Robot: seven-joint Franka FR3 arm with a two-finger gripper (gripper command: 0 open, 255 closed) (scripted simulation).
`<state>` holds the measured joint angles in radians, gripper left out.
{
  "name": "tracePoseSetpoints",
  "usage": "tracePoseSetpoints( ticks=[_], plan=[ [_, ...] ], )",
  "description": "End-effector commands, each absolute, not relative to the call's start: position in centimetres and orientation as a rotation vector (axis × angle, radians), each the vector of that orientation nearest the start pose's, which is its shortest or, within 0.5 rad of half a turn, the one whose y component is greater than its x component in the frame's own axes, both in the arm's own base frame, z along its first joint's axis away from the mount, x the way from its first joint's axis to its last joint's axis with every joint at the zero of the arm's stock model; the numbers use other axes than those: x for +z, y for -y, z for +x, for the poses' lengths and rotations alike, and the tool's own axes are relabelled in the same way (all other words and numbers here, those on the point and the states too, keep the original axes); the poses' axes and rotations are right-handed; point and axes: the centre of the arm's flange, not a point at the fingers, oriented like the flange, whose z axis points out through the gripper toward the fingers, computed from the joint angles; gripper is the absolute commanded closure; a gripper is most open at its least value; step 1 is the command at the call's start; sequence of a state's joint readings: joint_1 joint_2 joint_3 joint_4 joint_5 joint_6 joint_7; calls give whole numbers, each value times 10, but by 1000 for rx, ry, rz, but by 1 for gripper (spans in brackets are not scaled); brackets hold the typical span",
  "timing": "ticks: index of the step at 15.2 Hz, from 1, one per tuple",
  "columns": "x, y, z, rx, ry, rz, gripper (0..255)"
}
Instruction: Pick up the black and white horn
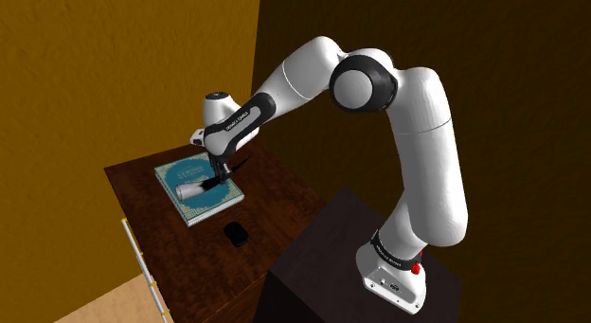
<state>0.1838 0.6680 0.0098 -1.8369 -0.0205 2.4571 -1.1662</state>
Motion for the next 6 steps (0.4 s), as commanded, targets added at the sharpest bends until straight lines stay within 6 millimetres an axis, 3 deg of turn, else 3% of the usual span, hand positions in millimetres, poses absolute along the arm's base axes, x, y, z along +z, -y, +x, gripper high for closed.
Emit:
tracePoseSetpoints(
  ticks=[1, 6],
  plan=[
    [170, -122, 626, 70, 1982, -2415, 255],
    [187, -122, 626, 70, 1982, -2415, 255]
  ],
)
